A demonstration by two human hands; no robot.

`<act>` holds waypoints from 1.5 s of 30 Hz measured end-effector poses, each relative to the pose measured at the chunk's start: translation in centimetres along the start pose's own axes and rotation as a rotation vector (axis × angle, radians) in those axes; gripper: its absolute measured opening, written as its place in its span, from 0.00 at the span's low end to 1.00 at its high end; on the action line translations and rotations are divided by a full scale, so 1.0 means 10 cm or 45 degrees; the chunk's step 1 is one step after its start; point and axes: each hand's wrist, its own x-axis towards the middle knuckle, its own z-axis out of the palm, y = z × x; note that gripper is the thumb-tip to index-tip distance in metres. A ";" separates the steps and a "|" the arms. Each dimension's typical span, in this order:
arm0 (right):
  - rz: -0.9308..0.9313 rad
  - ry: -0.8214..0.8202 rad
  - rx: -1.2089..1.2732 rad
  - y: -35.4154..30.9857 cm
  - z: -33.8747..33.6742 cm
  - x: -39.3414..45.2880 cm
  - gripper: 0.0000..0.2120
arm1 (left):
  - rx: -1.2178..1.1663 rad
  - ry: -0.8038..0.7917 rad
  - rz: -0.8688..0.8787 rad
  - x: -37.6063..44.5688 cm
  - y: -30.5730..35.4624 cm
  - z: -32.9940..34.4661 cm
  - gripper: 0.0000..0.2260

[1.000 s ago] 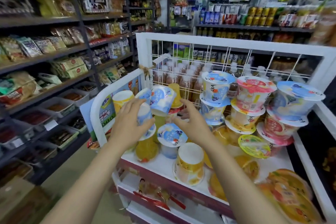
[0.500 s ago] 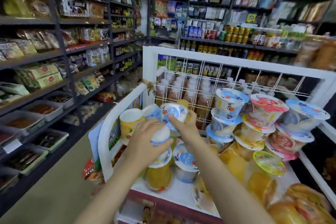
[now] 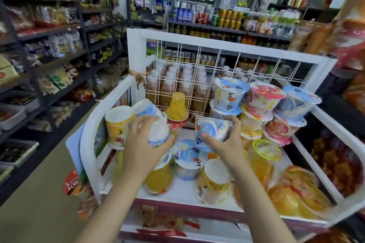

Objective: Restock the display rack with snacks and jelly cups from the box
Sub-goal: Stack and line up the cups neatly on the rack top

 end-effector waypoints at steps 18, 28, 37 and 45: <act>0.028 0.550 -0.298 0.43 -1.89 -0.25 0.31 | -0.369 -0.359 0.150 -0.12 1.57 1.55 0.22; 0.037 0.423 -0.507 0.67 -2.19 -0.36 0.32 | -0.261 -0.333 0.198 -0.17 1.76 2.01 0.19; -0.124 0.281 -0.614 0.73 -2.18 -0.19 0.34 | -0.150 -0.403 0.274 -0.11 1.78 2.13 0.27; -0.331 0.331 -0.543 0.56 -2.09 -0.22 0.28 | -0.089 -0.601 0.117 0.00 1.80 2.05 0.32</act>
